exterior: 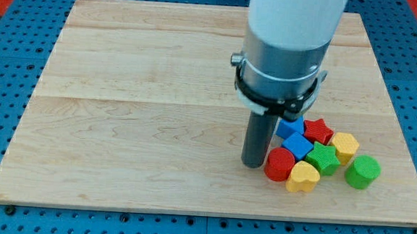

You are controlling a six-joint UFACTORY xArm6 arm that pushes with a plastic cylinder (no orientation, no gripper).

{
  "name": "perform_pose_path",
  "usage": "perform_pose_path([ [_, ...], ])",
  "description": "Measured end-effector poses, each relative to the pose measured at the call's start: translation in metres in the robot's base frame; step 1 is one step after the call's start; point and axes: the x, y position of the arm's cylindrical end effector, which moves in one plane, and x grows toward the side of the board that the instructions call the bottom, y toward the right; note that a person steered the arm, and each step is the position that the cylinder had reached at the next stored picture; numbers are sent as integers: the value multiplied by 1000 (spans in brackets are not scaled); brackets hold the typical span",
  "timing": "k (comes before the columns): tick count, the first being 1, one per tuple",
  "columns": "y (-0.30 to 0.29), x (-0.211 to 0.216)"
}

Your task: Move the heart and red circle to the center

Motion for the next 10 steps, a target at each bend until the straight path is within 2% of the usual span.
perform_pose_path([
  [2,-1,63],
  [3,6,70],
  [5,129,68],
  [6,121,53],
  [8,53,-3],
  [9,31,-10],
  [10,22,4],
])
